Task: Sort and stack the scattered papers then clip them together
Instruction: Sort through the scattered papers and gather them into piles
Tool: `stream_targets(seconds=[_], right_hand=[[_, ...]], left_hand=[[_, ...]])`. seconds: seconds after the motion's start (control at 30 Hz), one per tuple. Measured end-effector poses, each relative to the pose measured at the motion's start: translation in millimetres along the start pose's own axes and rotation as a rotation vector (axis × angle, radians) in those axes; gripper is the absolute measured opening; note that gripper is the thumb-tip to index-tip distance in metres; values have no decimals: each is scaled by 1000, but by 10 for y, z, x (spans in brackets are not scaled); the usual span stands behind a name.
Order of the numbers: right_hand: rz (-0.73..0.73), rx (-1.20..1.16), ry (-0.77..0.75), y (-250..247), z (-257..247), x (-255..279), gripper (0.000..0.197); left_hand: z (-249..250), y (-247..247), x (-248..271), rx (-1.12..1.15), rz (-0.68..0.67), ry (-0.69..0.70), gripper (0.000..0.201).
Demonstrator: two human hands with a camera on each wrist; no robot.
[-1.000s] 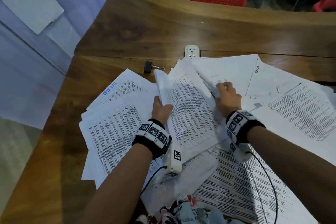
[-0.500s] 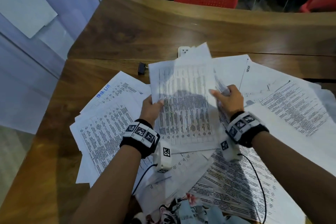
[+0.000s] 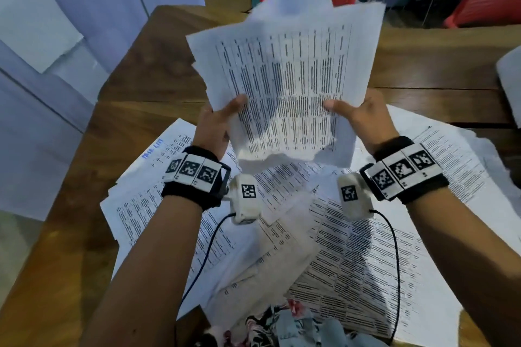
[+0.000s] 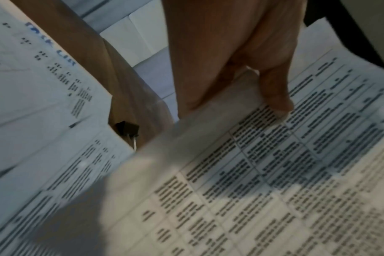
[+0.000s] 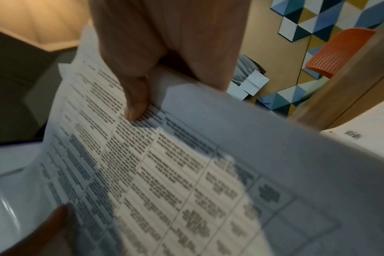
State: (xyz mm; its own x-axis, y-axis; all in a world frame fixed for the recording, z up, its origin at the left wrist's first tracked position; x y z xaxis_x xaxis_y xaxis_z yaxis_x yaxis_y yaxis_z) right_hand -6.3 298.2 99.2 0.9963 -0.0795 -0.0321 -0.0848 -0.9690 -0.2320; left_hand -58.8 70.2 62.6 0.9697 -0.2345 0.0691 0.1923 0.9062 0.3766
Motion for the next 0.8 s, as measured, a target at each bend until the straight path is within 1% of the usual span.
stream_targets(seconds=[0.07,0.1,0.17,0.2,0.27,0.3,0.33,0.37,0.4,0.43,0.47,0.5,0.57,0.6,0.63,0.67,0.73,0.77,0.8], right_hand=[[58,-56,-74,-36,-122,69,19],[95,-81,-108,-63,-158,113,18],[137,-135,-144,-103,-176,212,25],[133,-150,-139,-113,-156,262,28],[108,-137,-79,-137,-6,314,24],[100,-112,-34,-149,108,328,28],[91,-98,-4,-148,201,343,37],[78,-108,18,-135,275,351,44],[65,-124,26,-108,327,358,48],[62,-137,24,-77,363,355,47],[75,-143,6,-47,372,351,43],[116,-133,-12,-30,350,339,39],[226,-107,-100,-38,248,300,35],[276,-104,-173,-53,176,282,37],[330,-87,-257,-84,100,273,43],[385,-45,-358,-120,27,277,52],[488,121,-530,-161,-45,273,68],[521,206,-574,-161,-56,256,74],[513,266,-584,-146,-69,242,77]], left_hand=[[116,49,-20,-27,-31,74,19],[164,81,-20,-64,-68,98,20],[236,118,10,-130,-120,121,25],[242,99,19,-155,-124,125,31],[202,64,50,-192,-138,124,46],[146,46,60,-209,-149,109,52],[77,54,80,-220,-173,88,56],[4,64,102,-229,-194,60,60],[-65,77,113,-241,-208,37,63],[-113,100,119,-264,-205,27,66],[-138,131,120,-289,-199,32,61],[-123,179,125,-313,-196,55,49],[-22,265,112,-335,-138,112,27],[46,288,100,-332,-99,146,20],[117,307,89,-334,-73,179,15],[170,325,83,-330,-63,203,13],[216,330,92,-321,-86,208,12],[209,324,116,-328,-104,198,20],[174,304,150,-334,-118,181,31]])
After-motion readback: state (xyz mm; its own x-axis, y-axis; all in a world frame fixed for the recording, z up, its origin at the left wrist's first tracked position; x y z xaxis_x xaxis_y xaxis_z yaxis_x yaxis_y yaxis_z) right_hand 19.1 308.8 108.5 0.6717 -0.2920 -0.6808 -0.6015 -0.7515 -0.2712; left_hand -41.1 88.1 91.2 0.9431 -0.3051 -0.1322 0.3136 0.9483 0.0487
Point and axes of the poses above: each hand's wrist, its own x-axis away from the middle knuckle, its own y-axis out of the palm, z = x × y, the point moved 2 cm from there along -x, towards the middle knuckle, and after that the axes turned 6 degrees about -z, right-handed, at the moved point
